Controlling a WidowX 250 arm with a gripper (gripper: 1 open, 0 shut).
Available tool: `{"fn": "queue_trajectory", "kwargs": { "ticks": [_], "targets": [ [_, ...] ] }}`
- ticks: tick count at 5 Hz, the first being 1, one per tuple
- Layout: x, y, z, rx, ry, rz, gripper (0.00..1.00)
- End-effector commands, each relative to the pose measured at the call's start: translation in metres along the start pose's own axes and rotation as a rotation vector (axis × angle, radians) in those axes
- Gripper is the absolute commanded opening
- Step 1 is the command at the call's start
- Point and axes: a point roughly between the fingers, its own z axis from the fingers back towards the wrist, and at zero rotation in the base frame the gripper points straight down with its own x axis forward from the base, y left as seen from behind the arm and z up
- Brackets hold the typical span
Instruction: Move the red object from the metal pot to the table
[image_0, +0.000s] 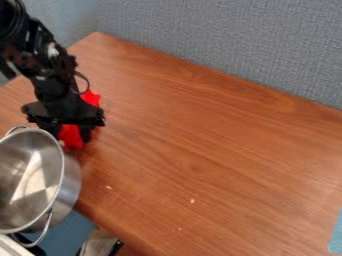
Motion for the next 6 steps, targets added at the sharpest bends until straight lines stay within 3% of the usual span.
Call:
{"fn": "queue_trajectory", "kwargs": {
  "ticks": [1, 2, 3, 4, 5, 6],
  "targets": [
    [0.030, 0.002, 0.044, -0.038, -0.057, -0.015, 0.00],
    [0.031, -0.030, 0.061, -0.099, -0.055, -0.061, 0.00],
    [0.028, -0.081, 0.064, -0.153, -0.060, -0.150, 0.00],
    [0.028, -0.095, 0.064, -0.135, -0.059, -0.138, 0.00],
    [0.032, -0.099, 0.065, -0.136, -0.074, -0.129, 0.00],
    [0.034, -0.105, 0.068, -0.183, -0.110, -0.098, 0.00]
  ]
}}
